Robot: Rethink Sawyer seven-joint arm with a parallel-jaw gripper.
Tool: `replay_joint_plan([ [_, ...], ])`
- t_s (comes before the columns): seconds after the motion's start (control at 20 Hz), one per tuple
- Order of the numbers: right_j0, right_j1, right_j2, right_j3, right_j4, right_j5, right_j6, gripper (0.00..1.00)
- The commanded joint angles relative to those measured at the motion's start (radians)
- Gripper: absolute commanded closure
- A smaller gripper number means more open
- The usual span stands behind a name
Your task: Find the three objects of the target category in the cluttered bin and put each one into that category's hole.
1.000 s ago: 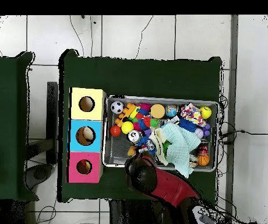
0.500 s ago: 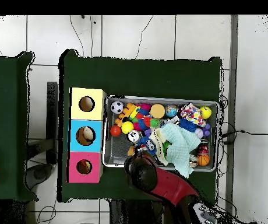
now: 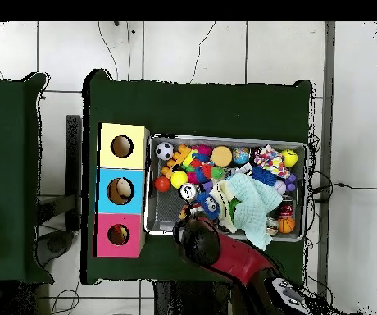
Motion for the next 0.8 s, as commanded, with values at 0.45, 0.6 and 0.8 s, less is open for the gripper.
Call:
replay_joint_plan([
  [0.45,-0.012,0.049,0.086,0.001,0.005,-0.043,0.123,0.00],
  [0.6,0.001,0.072,0.065,-0.010,0.002,-0.071,0.122,0.00],
  [0.8,-0.002,0.096,0.064,-0.011,0.003,-0.081,0.125,0.00],
])
